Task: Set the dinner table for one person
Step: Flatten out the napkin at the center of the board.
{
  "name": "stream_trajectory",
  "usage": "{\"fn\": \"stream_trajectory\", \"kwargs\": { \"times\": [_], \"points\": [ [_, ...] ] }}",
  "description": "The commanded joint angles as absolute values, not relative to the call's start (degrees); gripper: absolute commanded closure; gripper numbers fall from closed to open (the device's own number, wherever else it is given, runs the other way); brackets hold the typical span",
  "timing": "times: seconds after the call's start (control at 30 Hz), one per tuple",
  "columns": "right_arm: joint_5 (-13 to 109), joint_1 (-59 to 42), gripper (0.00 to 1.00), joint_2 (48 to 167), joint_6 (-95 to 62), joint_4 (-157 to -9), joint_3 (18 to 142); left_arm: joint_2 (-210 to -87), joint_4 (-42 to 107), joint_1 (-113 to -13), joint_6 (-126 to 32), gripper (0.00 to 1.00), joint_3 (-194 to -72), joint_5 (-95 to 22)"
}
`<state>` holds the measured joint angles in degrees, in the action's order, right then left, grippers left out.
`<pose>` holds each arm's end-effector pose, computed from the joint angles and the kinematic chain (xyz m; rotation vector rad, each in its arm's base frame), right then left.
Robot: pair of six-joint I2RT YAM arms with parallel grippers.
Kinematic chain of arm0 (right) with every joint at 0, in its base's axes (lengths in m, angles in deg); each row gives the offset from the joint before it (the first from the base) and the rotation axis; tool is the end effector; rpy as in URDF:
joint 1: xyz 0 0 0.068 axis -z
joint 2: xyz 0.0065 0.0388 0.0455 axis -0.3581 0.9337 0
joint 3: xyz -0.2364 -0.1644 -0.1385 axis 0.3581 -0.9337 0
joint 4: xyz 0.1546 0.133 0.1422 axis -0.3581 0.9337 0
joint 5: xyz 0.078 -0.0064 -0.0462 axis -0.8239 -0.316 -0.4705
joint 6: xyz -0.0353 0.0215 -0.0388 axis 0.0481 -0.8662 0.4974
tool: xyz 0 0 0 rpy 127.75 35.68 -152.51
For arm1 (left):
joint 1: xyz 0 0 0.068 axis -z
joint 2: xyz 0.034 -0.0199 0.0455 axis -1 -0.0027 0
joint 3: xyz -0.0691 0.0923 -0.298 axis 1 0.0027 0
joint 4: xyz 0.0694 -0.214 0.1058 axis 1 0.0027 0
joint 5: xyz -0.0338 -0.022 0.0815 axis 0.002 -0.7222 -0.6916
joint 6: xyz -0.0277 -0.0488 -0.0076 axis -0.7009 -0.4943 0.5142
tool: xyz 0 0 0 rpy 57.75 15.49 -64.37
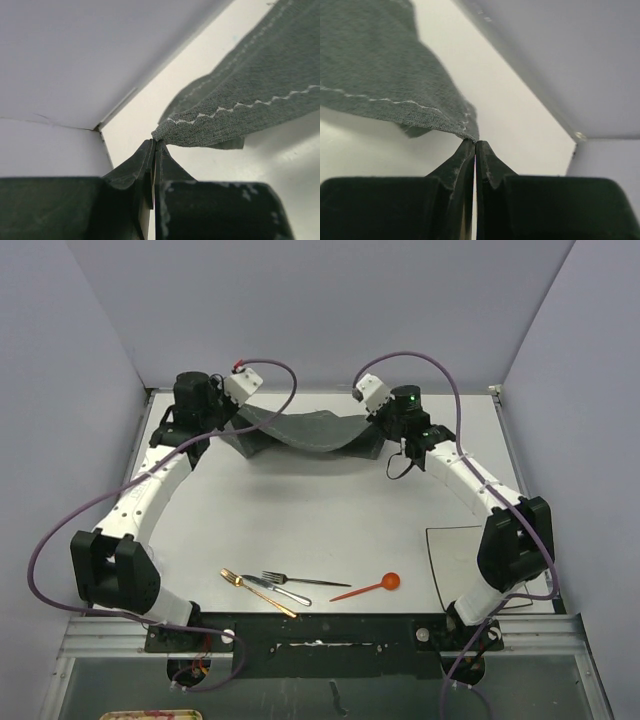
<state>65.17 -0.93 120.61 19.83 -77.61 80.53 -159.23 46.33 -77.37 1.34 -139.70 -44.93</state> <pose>0.3592 0.1374 0.3631 -0.7655 1.8467 -0.2472 0.3370 -0.0743 0.4150 0.8008 1.7495 0.2929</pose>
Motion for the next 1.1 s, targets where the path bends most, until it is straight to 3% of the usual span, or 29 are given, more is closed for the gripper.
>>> {"fn": "stream_trajectory", "kwargs": {
  "times": [0.0,0.6,1.07],
  "points": [
    [52.0,-2.2,1.00,120.1,17.6,-57.4,86.7,-155.6,56.0,-76.2,3.6,1.00,-138.5,-38.2],
    [32.4,-4.1,1.00,115.4,32.0,-20.6,91.2,-147.4,86.4,-73.8,14.0,1.00,-139.6,-28.9],
    [27.7,-5.8,1.00,127.6,39.6,3.5,103.8,-148.7,107.0,-67.8,21.0,1.00,-138.6,-30.8]
  ]
}}
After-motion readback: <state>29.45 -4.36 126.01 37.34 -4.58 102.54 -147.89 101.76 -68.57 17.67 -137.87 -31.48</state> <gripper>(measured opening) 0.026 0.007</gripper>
